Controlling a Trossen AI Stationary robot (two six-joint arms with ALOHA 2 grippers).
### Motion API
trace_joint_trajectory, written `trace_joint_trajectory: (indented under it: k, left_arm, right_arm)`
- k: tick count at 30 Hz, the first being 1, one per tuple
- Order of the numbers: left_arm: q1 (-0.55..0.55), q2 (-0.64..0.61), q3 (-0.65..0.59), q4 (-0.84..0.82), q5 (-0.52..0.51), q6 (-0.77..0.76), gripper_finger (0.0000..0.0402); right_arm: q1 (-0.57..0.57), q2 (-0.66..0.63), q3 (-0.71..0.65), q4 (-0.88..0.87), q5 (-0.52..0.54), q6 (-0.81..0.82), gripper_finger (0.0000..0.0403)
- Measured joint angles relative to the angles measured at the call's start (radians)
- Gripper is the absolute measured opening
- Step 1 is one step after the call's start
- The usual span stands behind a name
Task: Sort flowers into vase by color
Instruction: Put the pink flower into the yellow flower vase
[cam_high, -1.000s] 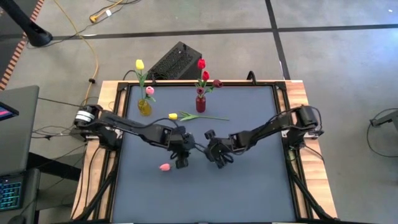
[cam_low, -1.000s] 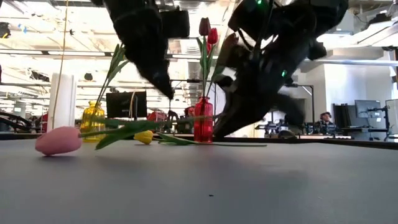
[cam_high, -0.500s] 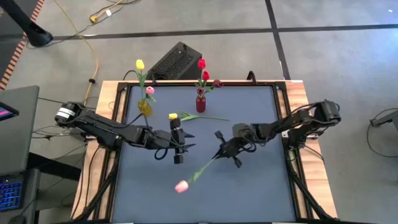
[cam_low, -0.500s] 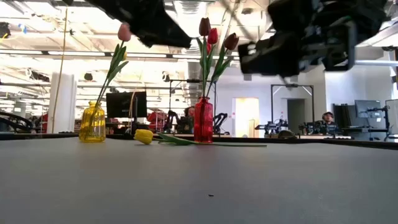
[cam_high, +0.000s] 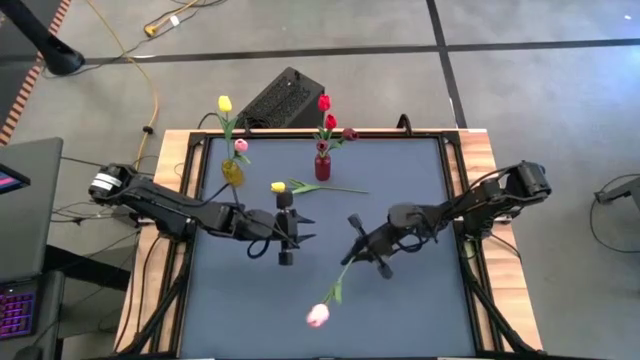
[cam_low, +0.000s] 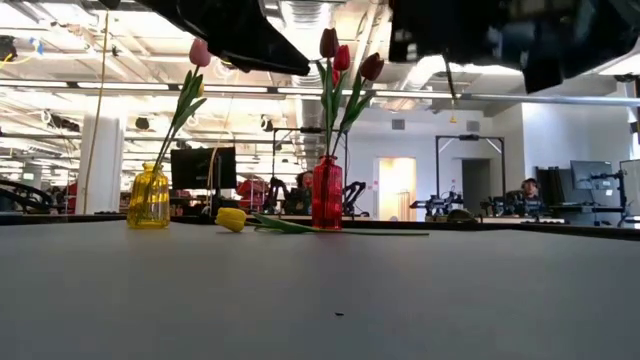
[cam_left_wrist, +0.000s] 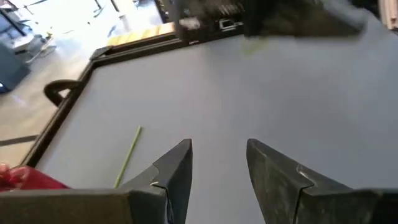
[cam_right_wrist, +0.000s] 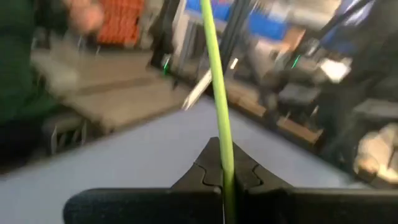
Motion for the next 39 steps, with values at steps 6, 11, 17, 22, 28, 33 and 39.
trace_joint_trajectory:
  k: [6, 11, 17, 22, 28, 33, 39]
  left_arm:
    - [-0.018, 0.000, 0.000, 0.012, 0.026, 0.010, 0.0142]
    - [-0.035, 0.000, 0.000, 0.128, 0.081, 0.058, 0.0142]
    - [-0.039, 0.000, 0.000, 0.318, 0.111, 0.138, 0.0142]
    - [-0.040, 0.000, 0.000, 0.435, 0.162, 0.192, 0.0142]
    - [-0.037, 0.000, 0.000, 0.526, 0.160, 0.250, 0.0142]
    - [-0.009, 0.000, 0.000, 0.577, 0.157, 0.249, 0.0142]
    - [0.075, 0.000, 0.000, 0.571, 0.122, 0.121, 0.0141]
  right_arm:
    - [-0.014, 0.001, 0.000, 0.202, 0.002, 0.129, 0.0019]
    - [-0.013, 0.001, 0.000, 0.263, 0.080, 0.171, 0.0020]
    - [-0.016, 0.002, 0.000, 0.281, 0.136, 0.188, 0.0020]
    - [-0.032, 0.002, 0.000, 0.276, 0.184, 0.188, 0.0020]
    - [-0.055, 0.002, 0.001, 0.291, 0.235, 0.199, 0.0020]
    - [-0.088, 0.002, 0.014, 0.276, 0.246, 0.221, 0.0020]
    - [-0.113, 0.002, 0.016, 0.267, 0.247, 0.222, 0.0020]
